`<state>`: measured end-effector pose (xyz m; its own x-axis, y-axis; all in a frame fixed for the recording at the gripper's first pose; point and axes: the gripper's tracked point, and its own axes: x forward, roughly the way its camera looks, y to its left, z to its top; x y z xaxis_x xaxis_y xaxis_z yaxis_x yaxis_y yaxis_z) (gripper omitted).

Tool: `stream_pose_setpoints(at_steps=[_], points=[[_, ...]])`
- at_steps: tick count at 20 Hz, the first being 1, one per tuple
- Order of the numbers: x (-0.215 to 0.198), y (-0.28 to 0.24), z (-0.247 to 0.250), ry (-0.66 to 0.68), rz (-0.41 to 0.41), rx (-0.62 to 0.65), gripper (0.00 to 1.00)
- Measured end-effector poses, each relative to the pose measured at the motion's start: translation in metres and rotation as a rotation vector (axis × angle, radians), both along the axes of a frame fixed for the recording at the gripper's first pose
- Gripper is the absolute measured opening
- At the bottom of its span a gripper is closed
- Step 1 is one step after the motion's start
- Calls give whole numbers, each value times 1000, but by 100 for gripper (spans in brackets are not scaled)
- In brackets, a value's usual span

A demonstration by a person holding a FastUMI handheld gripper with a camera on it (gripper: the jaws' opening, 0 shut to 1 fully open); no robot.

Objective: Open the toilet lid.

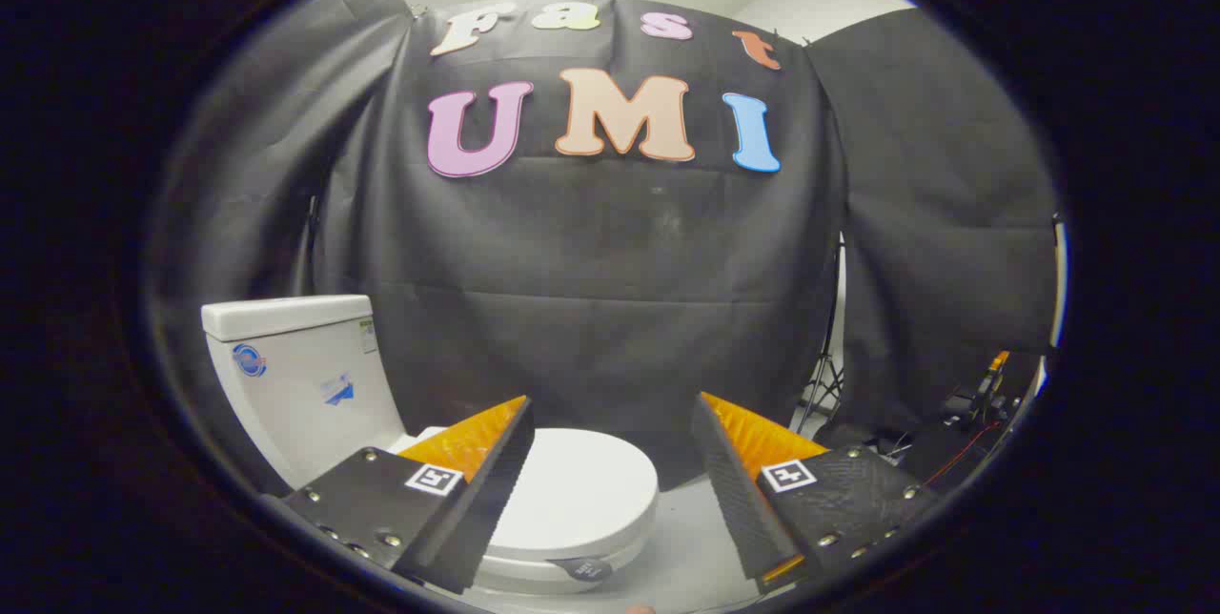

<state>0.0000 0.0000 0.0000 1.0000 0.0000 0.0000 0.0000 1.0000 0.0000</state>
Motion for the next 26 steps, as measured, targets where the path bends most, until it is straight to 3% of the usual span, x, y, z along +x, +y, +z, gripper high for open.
stream_pose_setpoints(at_steps=[6,8,18,26], points=[[3,4,-34,56,21,10,98],[5,-5,-45,71,-11,14,98],[9,-9,-48,88,19,-57,98],[16,-23,-68,157,13,17,98]])
